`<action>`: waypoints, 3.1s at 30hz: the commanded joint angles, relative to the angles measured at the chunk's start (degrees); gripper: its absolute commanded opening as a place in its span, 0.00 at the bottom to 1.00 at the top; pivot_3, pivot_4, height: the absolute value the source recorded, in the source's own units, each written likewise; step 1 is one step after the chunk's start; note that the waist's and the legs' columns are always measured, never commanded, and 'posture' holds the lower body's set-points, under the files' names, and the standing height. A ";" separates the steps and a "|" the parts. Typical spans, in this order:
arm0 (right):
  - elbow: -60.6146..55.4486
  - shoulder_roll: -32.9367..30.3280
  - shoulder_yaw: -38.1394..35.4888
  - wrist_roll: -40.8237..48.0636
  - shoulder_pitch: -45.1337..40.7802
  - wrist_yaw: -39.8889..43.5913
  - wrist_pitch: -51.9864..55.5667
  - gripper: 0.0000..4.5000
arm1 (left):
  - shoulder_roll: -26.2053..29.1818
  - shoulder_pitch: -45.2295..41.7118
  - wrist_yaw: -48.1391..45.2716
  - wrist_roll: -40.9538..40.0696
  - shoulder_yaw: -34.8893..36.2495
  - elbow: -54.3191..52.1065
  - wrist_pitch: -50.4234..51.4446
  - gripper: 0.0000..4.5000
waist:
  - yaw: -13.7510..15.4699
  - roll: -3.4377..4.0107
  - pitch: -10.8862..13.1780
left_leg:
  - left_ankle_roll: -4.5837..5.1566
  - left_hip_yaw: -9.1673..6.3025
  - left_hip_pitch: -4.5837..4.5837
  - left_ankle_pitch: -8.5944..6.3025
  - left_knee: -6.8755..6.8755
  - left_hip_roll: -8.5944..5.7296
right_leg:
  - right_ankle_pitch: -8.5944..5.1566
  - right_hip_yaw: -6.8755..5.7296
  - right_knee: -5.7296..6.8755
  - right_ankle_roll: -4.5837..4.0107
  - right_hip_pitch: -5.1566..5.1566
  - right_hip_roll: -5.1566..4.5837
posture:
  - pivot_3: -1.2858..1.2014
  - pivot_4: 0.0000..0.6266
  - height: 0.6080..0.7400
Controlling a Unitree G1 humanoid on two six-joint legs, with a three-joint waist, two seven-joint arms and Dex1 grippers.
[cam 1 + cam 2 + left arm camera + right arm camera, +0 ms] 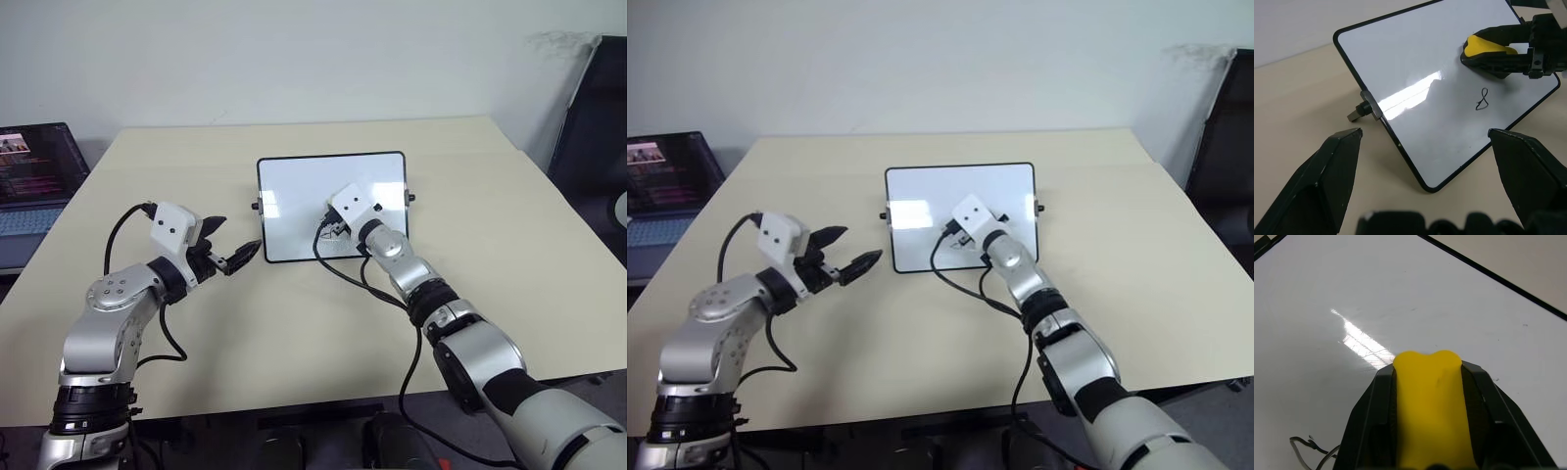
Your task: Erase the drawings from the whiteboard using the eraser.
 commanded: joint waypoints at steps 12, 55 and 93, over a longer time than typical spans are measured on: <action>-31.45 -6.83 -6.76 10.03 9.31 8.45 15.84 0.32 | -0.74 0.33 1.54 -0.36 1.77 -1.47 -1.09 1.00 | 0.16 0.26 0.51 | -0.01 -0.31 -0.85 0.00 -0.15 0.02 | 0.27 -0.29 -0.62 0.49 -0.48 -0.04 | 0.52 0.24 1.00; -46.82 -14.15 2.38 4.78 25.37 16.49 -4.15 0.32 | -1.50 -1.13 1.96 0.69 -0.50 -0.96 -0.40 1.00 | 0.57 0.15 0.58 | -0.36 0.52 -1.90 -0.16 0.06 -0.01 | 0.43 0.06 -0.52 0.44 -1.76 -0.05 | 0.52 0.24 1.00; -10.25 -4.87 1.98 -2.78 2.01 0.62 -10.26 0.32 | -1.88 -0.63 1.24 1.09 -0.66 -0.44 -0.98 1.00 | -0.57 -0.05 0.46 | -0.12 0.72 -0.83 -0.01 0.16 0.00 | 0.38 0.29 0.29 0.48 -1.13 0.23 | 0.52 0.24 1.00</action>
